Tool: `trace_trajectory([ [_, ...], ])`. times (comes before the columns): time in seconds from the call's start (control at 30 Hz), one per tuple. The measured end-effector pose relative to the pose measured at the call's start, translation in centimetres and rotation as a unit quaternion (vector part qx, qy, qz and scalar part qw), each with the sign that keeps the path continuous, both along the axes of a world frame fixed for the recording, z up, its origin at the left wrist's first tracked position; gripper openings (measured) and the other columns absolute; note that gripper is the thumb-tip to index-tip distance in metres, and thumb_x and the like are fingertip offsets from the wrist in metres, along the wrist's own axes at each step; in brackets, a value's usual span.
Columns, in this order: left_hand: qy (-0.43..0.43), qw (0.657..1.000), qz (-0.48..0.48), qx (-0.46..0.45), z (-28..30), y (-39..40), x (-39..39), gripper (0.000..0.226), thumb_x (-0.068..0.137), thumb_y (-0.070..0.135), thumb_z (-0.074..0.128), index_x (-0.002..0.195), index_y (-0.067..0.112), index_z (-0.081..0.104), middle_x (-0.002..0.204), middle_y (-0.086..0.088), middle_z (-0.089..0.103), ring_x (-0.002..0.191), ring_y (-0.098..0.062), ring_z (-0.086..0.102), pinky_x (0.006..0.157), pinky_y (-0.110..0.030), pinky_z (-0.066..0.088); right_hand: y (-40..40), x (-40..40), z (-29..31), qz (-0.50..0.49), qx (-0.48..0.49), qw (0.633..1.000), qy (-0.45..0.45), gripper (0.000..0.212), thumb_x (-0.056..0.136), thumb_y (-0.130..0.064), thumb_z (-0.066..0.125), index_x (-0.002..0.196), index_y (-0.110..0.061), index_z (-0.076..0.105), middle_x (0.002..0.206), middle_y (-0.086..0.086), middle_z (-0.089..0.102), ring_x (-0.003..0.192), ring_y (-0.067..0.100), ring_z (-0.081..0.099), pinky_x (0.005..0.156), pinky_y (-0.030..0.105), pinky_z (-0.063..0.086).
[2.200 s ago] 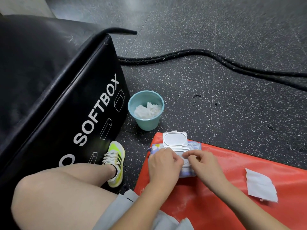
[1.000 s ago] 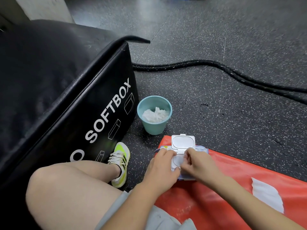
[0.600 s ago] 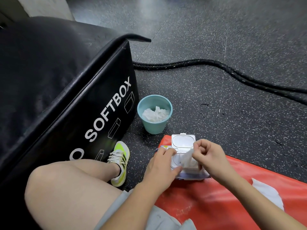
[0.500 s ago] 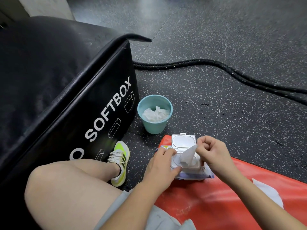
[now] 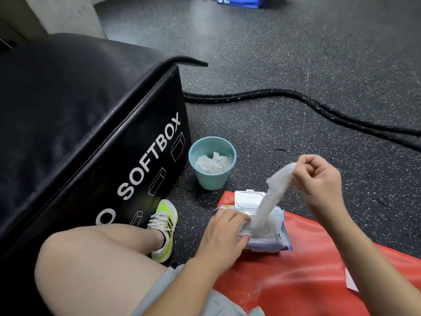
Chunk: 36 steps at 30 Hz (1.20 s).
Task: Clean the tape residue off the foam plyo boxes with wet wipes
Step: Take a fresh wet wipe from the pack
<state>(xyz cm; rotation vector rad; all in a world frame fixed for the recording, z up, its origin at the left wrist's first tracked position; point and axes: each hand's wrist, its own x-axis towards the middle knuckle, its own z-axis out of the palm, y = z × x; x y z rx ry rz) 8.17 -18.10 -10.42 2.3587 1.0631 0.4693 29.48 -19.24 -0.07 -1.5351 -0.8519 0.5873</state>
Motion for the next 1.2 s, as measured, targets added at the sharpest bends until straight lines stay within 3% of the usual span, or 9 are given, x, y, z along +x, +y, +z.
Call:
trace_trajectory([
  [0.1,0.010,1.000,-0.010,0.005,-0.4,-0.2,0.1,0.032,0.082,0.033,0.063,0.114,0.033,0.062,0.108,0.015,0.058,0.106,-0.015,0.051,0.089,-0.038,0.049,0.4,0.4,0.9,-0.002,0.040,0.999,0.001,0.024,0.096,0.003,0.056,0.081,-0.015,0.057,0.052,-0.001,0.050,0.047,0.009,0.043,0.048,0.020,0.040],
  [0.4,0.144,0.975,-0.067,0.154,-0.1,-1.3,1.1,0.031,0.087,0.043,0.049,0.117,0.035,0.055,0.105,0.001,0.054,0.091,-0.024,0.051,0.068,-0.038,0.045,2.8,-0.5,0.0,-0.007,0.054,0.998,0.008,0.013,0.095,0.007,0.055,0.089,-0.005,0.055,0.050,-0.007,0.057,0.046,0.004,0.049,0.052,0.016,0.044],
  [0.57,0.208,0.952,-0.084,0.211,-1.2,-2.0,1.4,0.052,0.087,0.049,0.054,0.135,0.030,0.049,0.120,-0.008,0.055,0.097,-0.027,0.050,0.070,-0.042,0.045,3.3,-0.8,-0.8,-0.009,0.035,0.999,0.001,0.015,0.094,0.004,0.056,0.086,-0.008,0.056,0.050,-0.007,0.054,0.046,0.005,0.050,0.053,0.018,0.046],
  [0.73,0.192,0.957,-0.083,0.198,-0.5,-2.0,1.4,0.050,0.087,0.052,0.050,0.133,0.032,0.050,0.117,-0.007,0.055,0.098,-0.027,0.052,0.072,-0.043,0.045,3.5,-1.1,-1.2,-0.006,0.025,1.000,-0.007,0.014,0.095,0.002,0.057,0.086,-0.008,0.057,0.056,0.002,0.054,0.048,0.006,0.050,0.055,0.022,0.048],
  [0.87,0.044,0.994,0.039,0.089,0.4,-0.7,2.4,0.044,0.090,0.050,0.050,0.129,0.032,0.057,0.119,-0.002,0.054,0.113,-0.024,0.052,0.090,-0.045,0.044,3.9,-0.8,-1.1,-0.016,0.029,0.999,-0.004,0.015,0.094,0.003,0.057,0.085,-0.008,0.057,0.055,0.000,0.054,0.048,0.007,0.050,0.054,0.021,0.046],
  [0.97,0.063,0.992,0.110,-0.022,0.7,1.2,3.5,0.083,0.084,0.057,0.051,0.156,0.028,0.022,0.152,-0.008,0.033,0.142,-0.027,0.026,0.112,-0.049,0.027,4.0,-0.6,-0.8,-0.024,0.030,0.999,-0.011,0.014,0.093,0.002,0.057,0.085,-0.009,0.057,0.058,0.005,0.055,0.049,0.008,0.051,0.055,0.022,0.047],
  [1.03,0.061,0.983,0.119,-0.122,0.7,1.9,4.0,0.100,0.080,0.059,0.055,0.158,0.026,0.003,0.158,-0.004,0.026,0.148,-0.021,0.016,0.118,-0.048,0.013,4.0,-0.2,-0.6,-0.033,0.032,0.999,-0.012,0.013,0.094,0.001,0.057,0.086,-0.009,0.057,0.060,0.010,0.055,0.050,0.009,0.051,0.056,0.025,0.047],
  [1.1,0.005,0.970,0.154,-0.187,0.6,2.1,4.0,0.101,0.075,0.059,0.056,0.158,0.026,0.009,0.148,0.001,0.044,0.141,-0.017,0.032,0.118,-0.045,0.015,3.9,0.4,-0.1,-0.041,0.038,0.998,-0.020,0.013,0.094,-0.001,0.058,0.085,-0.011,0.058,0.060,0.009,0.057,0.051,0.011,0.052,0.057,0.030,0.047],
  [1.2,-0.168,0.929,0.226,-0.241,0.4,2.4,3.3,0.070,0.075,0.064,0.054,0.140,0.037,0.048,0.105,0.013,0.069,0.106,-0.008,0.061,0.108,-0.043,0.039,4.0,0.8,0.4,-0.045,0.052,0.997,-0.026,0.014,0.091,-0.003,0.058,0.084,-0.015,0.057,0.056,-0.003,0.060,0.052,0.013,0.053,0.056,0.031,0.046],
])
